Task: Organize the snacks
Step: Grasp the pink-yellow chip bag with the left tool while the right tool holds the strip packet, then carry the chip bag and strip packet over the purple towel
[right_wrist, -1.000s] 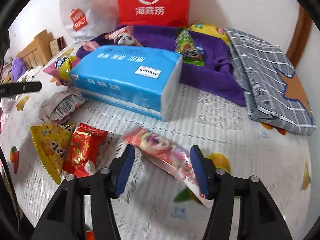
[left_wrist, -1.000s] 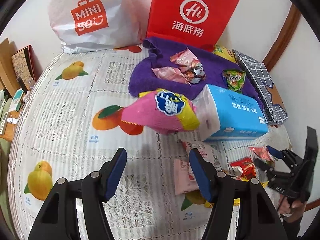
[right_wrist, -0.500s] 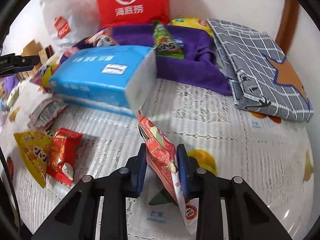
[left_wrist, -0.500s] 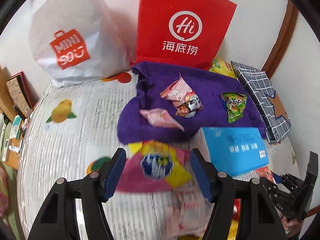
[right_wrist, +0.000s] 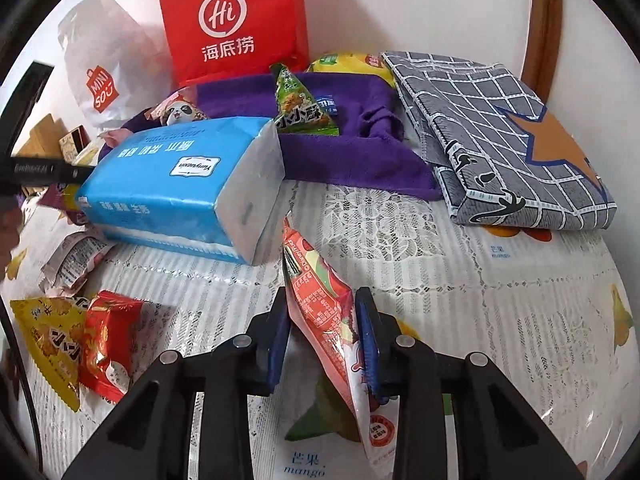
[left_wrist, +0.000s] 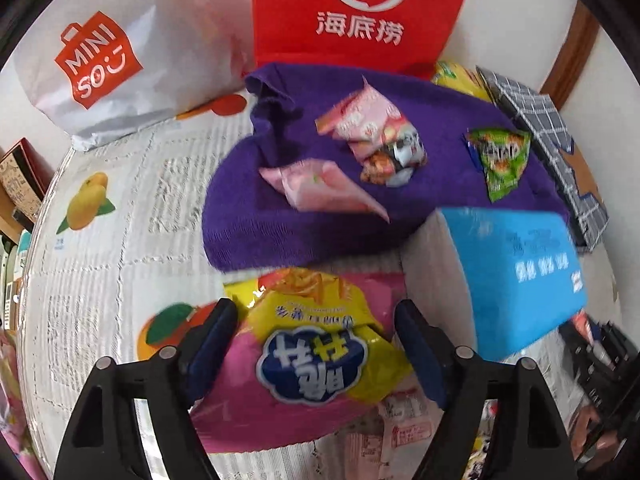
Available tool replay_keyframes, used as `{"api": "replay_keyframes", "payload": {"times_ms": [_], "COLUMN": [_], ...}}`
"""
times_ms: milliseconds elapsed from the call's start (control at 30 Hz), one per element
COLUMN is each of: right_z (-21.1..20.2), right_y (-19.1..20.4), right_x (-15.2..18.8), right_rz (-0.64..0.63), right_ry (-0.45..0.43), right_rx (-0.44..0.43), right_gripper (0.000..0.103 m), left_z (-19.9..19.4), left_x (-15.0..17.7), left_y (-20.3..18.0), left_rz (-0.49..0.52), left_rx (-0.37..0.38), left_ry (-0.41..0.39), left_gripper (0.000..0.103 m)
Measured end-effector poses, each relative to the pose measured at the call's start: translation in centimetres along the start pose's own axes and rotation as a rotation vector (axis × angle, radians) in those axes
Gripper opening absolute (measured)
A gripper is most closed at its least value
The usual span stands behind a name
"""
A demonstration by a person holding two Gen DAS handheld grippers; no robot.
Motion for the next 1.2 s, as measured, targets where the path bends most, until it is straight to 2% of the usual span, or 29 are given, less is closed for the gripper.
{"api": "replay_keyframes", "payload": {"times_ms": [67, 133, 300, 367, 600, 800, 1033, 1200], "right_z": [0.0, 0.0, -0.2, -0.5, -3.8, -7.0, -9.5, -10.1], "right_y": [0.0, 0.0, 0.0, 0.0, 1.7, 3.4, 4.9, 5.0], "right_x": [0.0, 0.0, -0.4, -0.5, -1.1, -2.5, -4.7, -7.1], "right_rz": [0.000, -0.004, 0.017, 0.024, 0.006, -0.009, -0.007, 0.014], "right_ry": [-0.002, 0.000, 0.044, 0.051, 0.001, -0.048, -0.086, -0.115], "right_rx": [0.000, 0.003, -0.006, -0.016, -0.022, -0.029, -0.047, -0.049], "right_gripper": [0.032, 0.032, 0.027, 0.027, 0.027, 0.027, 0.027, 0.027], "left_z": [0.0, -0.1, -1.6, -2.4, -6.3, -9.7, -11.3, -12.0], "left_x": [0.4, 0.8, 2.1, 2.6, 3.8, 3.6, 2.3, 0.7], "left_y": [0.2, 0.3, 0.7, 0.6, -0.1, -1.8, -3.7, -4.1], "left_rz": [-0.024, -0.032, -0.064, -0.064, -0.058, -0.028, -0.040, -0.038], "left_rx": [0.007, 0.023, 0.073, 0.069, 0.079, 0.098, 0.157, 0.160], "left_ry": [0.002, 0.007, -0.014, -0.025, -0.089, -0.149, -0.178, -0.202], "left_gripper": [0.080, 0.075, 0.073, 0.073, 0.073, 0.073, 0.073, 0.073]}}
Point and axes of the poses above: each gripper's, at about its wrist camera, not at the fingertips, and z roughly the way its jaws point, y to its left, x to its underside, the point moved 1 cm from there along z, roughly the way its jaws point, and after that the axes turned 8 degrees about z, right-handed, at the moved point
